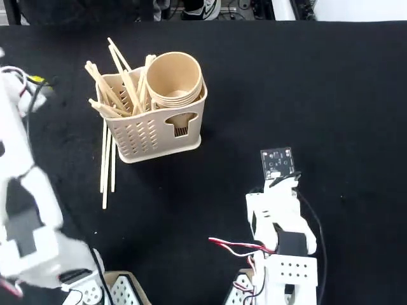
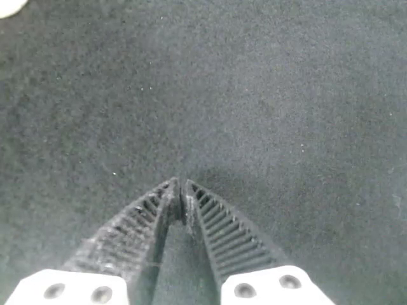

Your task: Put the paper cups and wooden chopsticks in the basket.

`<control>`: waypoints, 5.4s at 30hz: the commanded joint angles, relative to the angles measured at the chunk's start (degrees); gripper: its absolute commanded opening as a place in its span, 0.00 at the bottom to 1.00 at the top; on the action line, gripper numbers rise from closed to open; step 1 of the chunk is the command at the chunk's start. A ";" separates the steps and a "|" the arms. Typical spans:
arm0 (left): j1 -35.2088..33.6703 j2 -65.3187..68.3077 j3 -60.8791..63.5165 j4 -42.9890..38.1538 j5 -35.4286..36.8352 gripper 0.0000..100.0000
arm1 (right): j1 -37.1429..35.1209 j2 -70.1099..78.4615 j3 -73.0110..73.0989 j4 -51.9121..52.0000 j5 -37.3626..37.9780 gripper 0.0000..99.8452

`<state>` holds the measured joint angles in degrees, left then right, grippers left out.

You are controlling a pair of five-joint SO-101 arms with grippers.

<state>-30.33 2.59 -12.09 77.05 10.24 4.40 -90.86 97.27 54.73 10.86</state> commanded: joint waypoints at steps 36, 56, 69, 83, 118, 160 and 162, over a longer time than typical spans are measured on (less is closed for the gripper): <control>15.60 41.41 -30.73 8.26 -12.48 0.30 | -0.53 -0.57 -0.13 0.18 0.26 0.01; 14.73 63.21 -58.95 22.33 -17.93 0.02 | -0.53 -0.57 -0.13 0.18 0.26 0.01; 14.81 46.07 -52.26 24.00 -17.49 0.03 | -0.53 -0.57 -0.13 0.18 0.26 0.01; 14.99 1.93 -12.88 10.64 -13.10 0.03 | -0.53 -0.57 -0.13 0.18 0.26 0.01; 37.49 -64.18 36.53 -50.20 1.14 0.03 | -0.53 -0.57 -0.13 0.18 0.26 0.01; 38.29 -45.10 42.95 -41.05 1.41 0.25 | -0.53 -0.57 -0.13 0.18 0.26 0.01; 38.11 -45.10 38.46 -35.87 1.41 0.24 | -0.53 -0.57 -0.13 0.18 0.26 0.01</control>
<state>7.21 -41.89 36.00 31.34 11.03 4.40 -90.86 97.27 54.73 10.86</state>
